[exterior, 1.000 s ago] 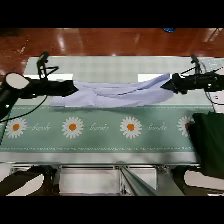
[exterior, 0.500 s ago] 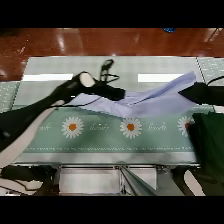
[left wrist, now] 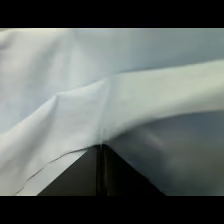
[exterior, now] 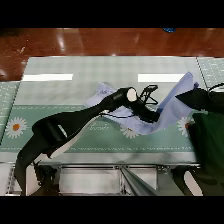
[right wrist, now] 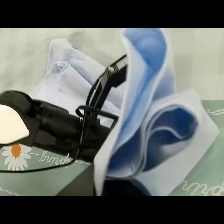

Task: Fold the shirts.

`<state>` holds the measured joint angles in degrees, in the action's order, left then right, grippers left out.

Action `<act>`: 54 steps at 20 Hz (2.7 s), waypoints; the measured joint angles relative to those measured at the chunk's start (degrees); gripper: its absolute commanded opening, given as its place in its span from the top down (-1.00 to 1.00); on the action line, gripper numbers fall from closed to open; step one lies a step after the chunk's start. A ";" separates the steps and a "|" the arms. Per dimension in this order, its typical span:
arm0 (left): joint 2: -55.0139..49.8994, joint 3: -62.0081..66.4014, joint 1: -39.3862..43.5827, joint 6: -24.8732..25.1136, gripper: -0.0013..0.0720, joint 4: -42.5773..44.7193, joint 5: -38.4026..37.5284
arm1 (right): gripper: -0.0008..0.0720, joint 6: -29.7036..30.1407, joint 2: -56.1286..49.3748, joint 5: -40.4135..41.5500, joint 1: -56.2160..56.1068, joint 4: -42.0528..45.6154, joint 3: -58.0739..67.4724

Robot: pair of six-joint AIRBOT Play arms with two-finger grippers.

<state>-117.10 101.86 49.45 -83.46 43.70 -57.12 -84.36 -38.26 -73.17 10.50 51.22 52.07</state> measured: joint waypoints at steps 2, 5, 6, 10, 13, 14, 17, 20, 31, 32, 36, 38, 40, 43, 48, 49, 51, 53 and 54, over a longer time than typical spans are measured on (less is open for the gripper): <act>0.68 1.25 -3.32 -0.26 0.92 0.20 -2.23 | 0.93 -0.31 0.11 0.15 -0.20 -0.42 -0.02; 4.33 1.57 -12.11 -0.90 0.92 2.14 -7.08 | 0.93 -0.37 -0.79 0.57 -1.03 -2.34 -0.02; 6.34 1.07 -15.39 -1.01 0.92 2.97 -8.72 | 0.93 -0.37 -1.57 1.20 -2.03 -3.10 -0.02; 19.58 -5.40 -28.39 0.42 0.92 7.06 -12.09 | 0.93 -0.15 -9.16 6.86 -11.37 -5.25 2.32; 33.40 -15.72 -36.46 2.03 0.92 10.80 -11.10 | 0.92 -0.11 -19.61 12.46 -19.56 -6.49 8.20; 37.97 -19.87 -38.38 2.34 0.92 11.61 -10.01 | 0.92 -0.09 -23.96 14.12 -22.18 -7.10 10.95; 52.52 -33.86 -42.53 2.89 0.92 13.11 -5.81 | 0.92 -0.04 -36.98 17.35 -28.70 -8.83 19.39; 63.17 -45.99 -43.87 3.06 0.92 12.44 -2.12 | 0.92 0.02 -49.05 19.12 -33.77 -11.08 26.91; 69.31 -61.66 -45.35 2.89 0.92 10.60 5.18 | -0.15 0.92 -59.17 10.49 -32.72 -13.18 36.59; 69.26 -61.81 -45.53 2.86 0.92 10.54 5.33 | -0.15 0.63 -55.87 7.32 -30.47 -9.79 36.63; 69.26 -62.12 -45.94 2.86 0.92 10.49 5.75 | -0.15 -7.39 -37.59 0.04 -22.80 14.82 28.96; 69.24 -62.18 -45.99 2.86 0.92 10.47 5.79 | -0.15 -15.06 -26.64 2.58 -19.67 25.86 17.73; 69.22 -62.20 -46.01 2.86 0.92 10.49 5.92 | -0.15 -22.34 -17.05 9.49 -17.77 30.08 3.76; 69.02 -62.20 -46.01 2.86 0.92 10.49 6.05 | -0.15 -27.98 -9.99 22.34 -16.41 24.50 -14.88; 68.08 -62.20 -46.01 2.86 0.92 10.47 6.14 | -0.15 -14.21 -15.74 34.62 -15.80 -1.70 -27.58; 67.84 -62.20 -46.01 2.84 0.92 10.49 6.12 | -0.15 -9.64 -18.25 35.23 -15.74 -7.41 -28.33; 67.32 -62.20 -46.01 2.84 0.92 10.43 6.12 | -0.15 0.02 -24.15 35.32 -15.69 -18.64 -28.68; 66.88 -62.23 -46.01 2.82 0.92 10.29 6.12 | -0.14 7.26 -29.94 33.16 -15.67 -27.08 -27.19; 66.69 -62.20 -46.01 2.82 0.92 10.27 6.10 | -0.12 9.88 -32.61 32.02 -15.96 -29.42 -25.97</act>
<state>-50.41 39.66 3.44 -80.64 53.98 -51.03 -74.48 -70.87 -41.15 -5.45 21.80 26.11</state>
